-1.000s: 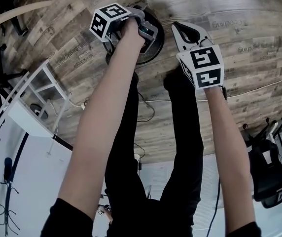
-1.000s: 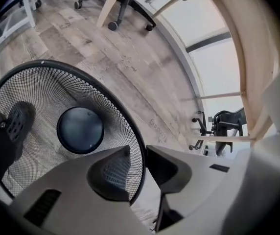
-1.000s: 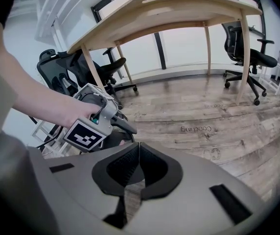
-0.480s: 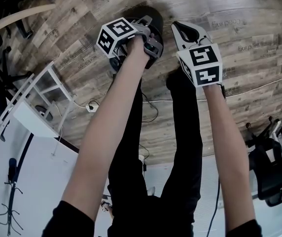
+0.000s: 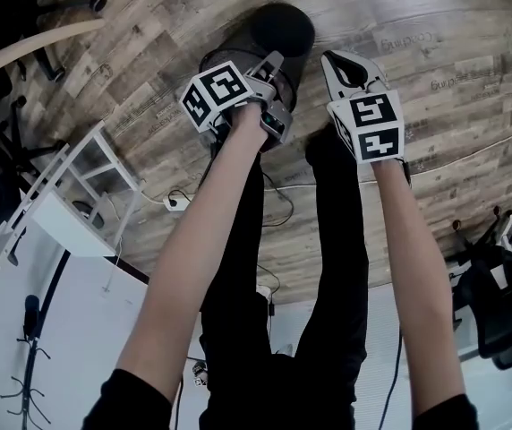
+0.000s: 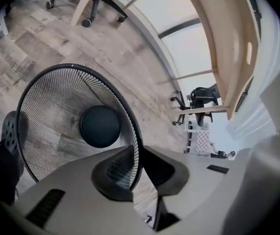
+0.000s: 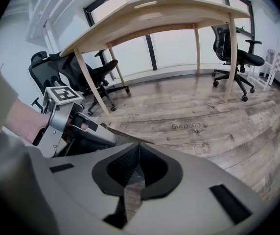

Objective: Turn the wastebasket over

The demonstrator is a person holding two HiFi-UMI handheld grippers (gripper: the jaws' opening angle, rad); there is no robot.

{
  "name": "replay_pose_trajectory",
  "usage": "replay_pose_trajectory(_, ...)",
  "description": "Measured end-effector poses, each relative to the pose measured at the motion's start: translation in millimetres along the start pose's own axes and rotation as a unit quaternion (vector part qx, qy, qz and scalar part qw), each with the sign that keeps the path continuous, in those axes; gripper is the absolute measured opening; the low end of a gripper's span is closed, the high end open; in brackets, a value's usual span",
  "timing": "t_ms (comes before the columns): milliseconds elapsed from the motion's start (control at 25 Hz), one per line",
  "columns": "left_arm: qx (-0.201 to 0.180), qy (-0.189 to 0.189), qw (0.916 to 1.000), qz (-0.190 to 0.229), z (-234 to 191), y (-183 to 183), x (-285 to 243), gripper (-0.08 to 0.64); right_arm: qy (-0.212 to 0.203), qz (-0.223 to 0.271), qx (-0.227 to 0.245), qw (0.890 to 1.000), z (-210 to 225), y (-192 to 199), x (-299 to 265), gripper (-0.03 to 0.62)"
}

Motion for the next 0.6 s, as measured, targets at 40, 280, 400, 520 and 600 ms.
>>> replay_pose_trajectory(40,-0.007,0.006,0.9999,-0.004,2,1,-1,0.063,0.003,0.002,-0.003,1.0,0,0,1,0.034)
replay_pose_trajectory(280,-0.026,0.034,0.9988,-0.024,18,7,-16,0.054,0.017,0.005,-0.006,1.0,5,4,4,0.034)
replay_pose_trajectory(400,-0.037,0.042,0.9978,-0.037,20,12,-24,0.043,0.02,0.007,-0.003,1.0,8,3,6,0.034)
replay_pose_trajectory(520,-0.046,0.051,0.9966,-0.047,19,15,-29,0.038,0.022,0.009,-0.007,1.0,10,4,9,0.034)
replay_pose_trajectory(600,-0.049,0.052,0.9961,-0.053,17,16,-31,0.038,0.022,0.009,-0.013,1.0,11,5,11,0.033)
Point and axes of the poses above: the fingertips, and each gripper's own axes: x backward along the fingers, z to its right, y out of its underside, the point moved 4 cm from there along x, backward along the fingers
